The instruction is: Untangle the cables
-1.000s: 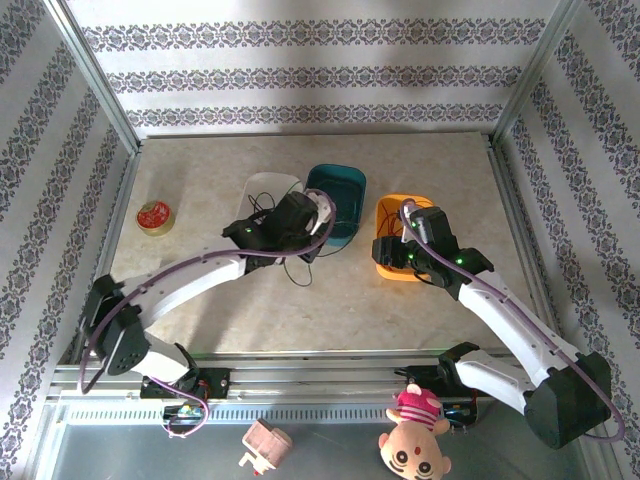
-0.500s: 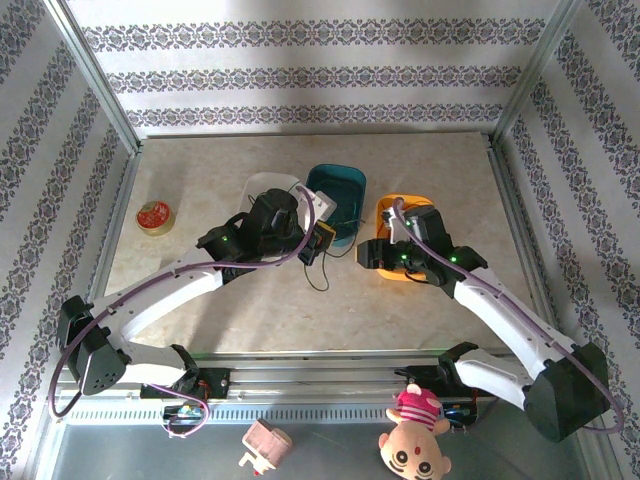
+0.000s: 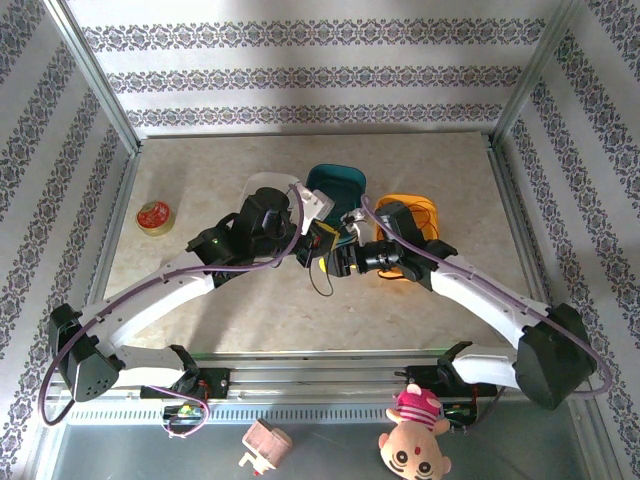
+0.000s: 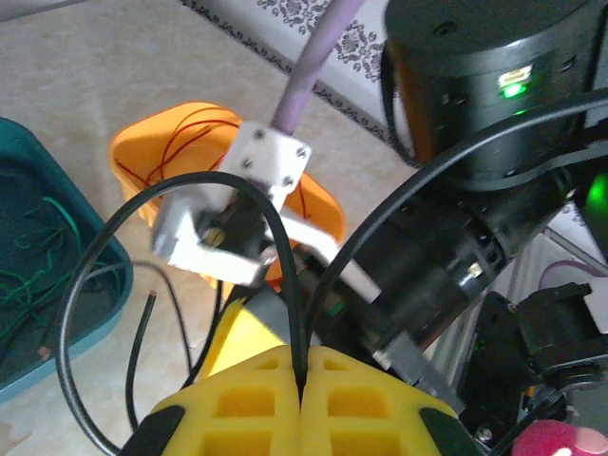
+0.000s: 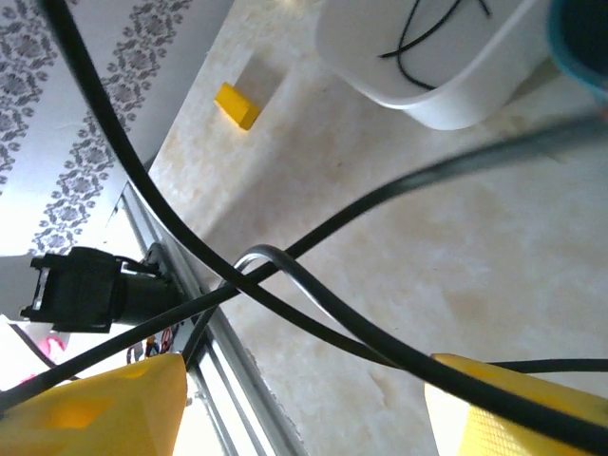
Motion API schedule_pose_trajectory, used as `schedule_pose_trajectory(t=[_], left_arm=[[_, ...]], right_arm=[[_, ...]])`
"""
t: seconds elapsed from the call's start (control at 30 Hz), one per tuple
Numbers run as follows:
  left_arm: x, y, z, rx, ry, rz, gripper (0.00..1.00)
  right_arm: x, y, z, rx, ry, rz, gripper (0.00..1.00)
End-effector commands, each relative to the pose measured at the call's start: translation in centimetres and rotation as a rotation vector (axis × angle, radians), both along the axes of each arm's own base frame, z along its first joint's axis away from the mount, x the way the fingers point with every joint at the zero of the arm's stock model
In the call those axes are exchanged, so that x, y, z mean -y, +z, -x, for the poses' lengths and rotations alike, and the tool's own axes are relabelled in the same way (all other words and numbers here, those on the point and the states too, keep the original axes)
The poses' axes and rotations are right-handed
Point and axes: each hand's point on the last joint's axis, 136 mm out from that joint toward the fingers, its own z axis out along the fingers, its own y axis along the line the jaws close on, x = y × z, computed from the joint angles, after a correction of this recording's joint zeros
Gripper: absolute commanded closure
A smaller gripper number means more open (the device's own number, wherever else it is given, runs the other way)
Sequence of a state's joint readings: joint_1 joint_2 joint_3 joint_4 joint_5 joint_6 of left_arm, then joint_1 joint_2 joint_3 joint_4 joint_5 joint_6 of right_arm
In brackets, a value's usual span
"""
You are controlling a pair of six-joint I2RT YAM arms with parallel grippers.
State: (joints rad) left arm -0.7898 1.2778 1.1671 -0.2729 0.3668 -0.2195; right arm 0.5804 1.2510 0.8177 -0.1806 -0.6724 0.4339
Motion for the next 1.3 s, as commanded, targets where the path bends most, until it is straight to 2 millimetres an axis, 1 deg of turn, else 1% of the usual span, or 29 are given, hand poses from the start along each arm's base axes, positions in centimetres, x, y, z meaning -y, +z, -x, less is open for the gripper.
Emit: schedule_pose_trajectory(t=[0.0, 0.23, 0.33, 0.43, 0.47, 0.5, 0.6, 0.63, 0.67, 0.73, 0.77, 0.93, 0.97, 1.0, 1.03, 1.07, 1.1, 1.17, 1.2, 1.27], left_arm=[[0.4, 1.9, 0.6, 0.004, -0.033, 0.081, 1.00], [0.7, 1.7, 1.5, -0.040, -0.067, 0.094, 1.00], [0.7, 1.6, 1.7, -0.054, -0.074, 0.102, 1.00], [0.5, 1.8, 1.5, -0.045, -0.062, 0.103, 1.00], [0.5, 1.9, 1.4, -0.039, -0.056, 0.104, 1.00], [0.4, 2.0, 1.3, -0.032, -0.051, 0.106, 1.00], [0.0, 1.8, 0.9, -0.011, -0.018, 0.093, 1.00], [-0.2, 1.6, 0.7, -0.003, -0.001, 0.084, 1.00], [-0.6, 1.2, 0.3, 0.004, 0.026, 0.068, 0.97], [-1.4, 0.0, -0.1, 0.005, 0.057, 0.030, 0.95], [-1.8, -1.0, -0.1, -0.007, 0.065, 0.004, 0.93], [-3.7, -7.4, 0.1, -0.122, 0.090, -0.121, 0.87], [-4.0, -8.4, 0.0, -0.135, 0.101, -0.142, 0.83], [-4.3, -9.3, -0.1, -0.141, 0.113, -0.157, 0.74], [-4.5, -10.0, -0.3, -0.144, 0.127, -0.171, 0.62], [-4.7, -10.6, -0.5, -0.146, 0.143, -0.180, 0.47], [-4.8, -11.1, -0.8, -0.142, 0.156, -0.187, 0.35], [-5.0, -11.6, -1.2, -0.135, 0.178, -0.195, 0.24], [-4.9, -11.5, -1.4, -0.126, 0.176, -0.191, 0.20], [-4.4, -10.7, -1.4, -0.106, 0.154, -0.166, 0.15]], right_arm=[[-1.1, 1.7, -0.9, 0.078, 0.031, -0.029, 0.33], [-0.2, 1.6, -3.3, 0.154, -0.061, 0.065, 0.33], [-0.1, 1.2, -3.4, 0.161, -0.062, 0.097, 0.34], [-0.8, 0.9, -2.7, 0.139, -0.023, 0.085, 0.39], [-1.0, 0.8, -2.3, 0.131, -0.007, 0.080, 0.45], [-1.2, 0.6, -2.0, 0.126, 0.000, 0.082, 0.54], [-0.6, -0.3, -2.2, 0.126, -0.046, 0.109, 0.93], [-0.2, -0.5, -2.4, 0.134, -0.069, 0.120, 1.00], [0.5, -0.5, -2.7, 0.149, -0.106, 0.132, 1.00], [1.9, -0.6, -3.1, 0.157, -0.161, 0.137, 1.00], [2.7, -0.4, -3.2, 0.159, -0.187, 0.133, 1.00], [6.1, 0.2, -3.4, 0.171, -0.290, 0.121, 1.00], [6.6, 0.4, -3.4, 0.178, -0.302, 0.121, 1.00], [7.1, 0.5, -3.3, 0.183, -0.315, 0.129, 1.00], [7.4, 0.7, -3.3, 0.194, -0.322, 0.134, 1.00], [7.6, 1.0, -3.3, 0.202, -0.330, 0.137, 1.00], [7.8, 1.3, -3.4, 0.211, -0.336, 0.137, 1.00], [7.9, 2.1, -3.5, 0.226, -0.341, 0.127, 1.00], [7.8, 2.6, -3.6, 0.235, -0.340, 0.118, 1.00], [7.5, 3.3, -3.7, 0.240, -0.331, 0.102, 1.00]])
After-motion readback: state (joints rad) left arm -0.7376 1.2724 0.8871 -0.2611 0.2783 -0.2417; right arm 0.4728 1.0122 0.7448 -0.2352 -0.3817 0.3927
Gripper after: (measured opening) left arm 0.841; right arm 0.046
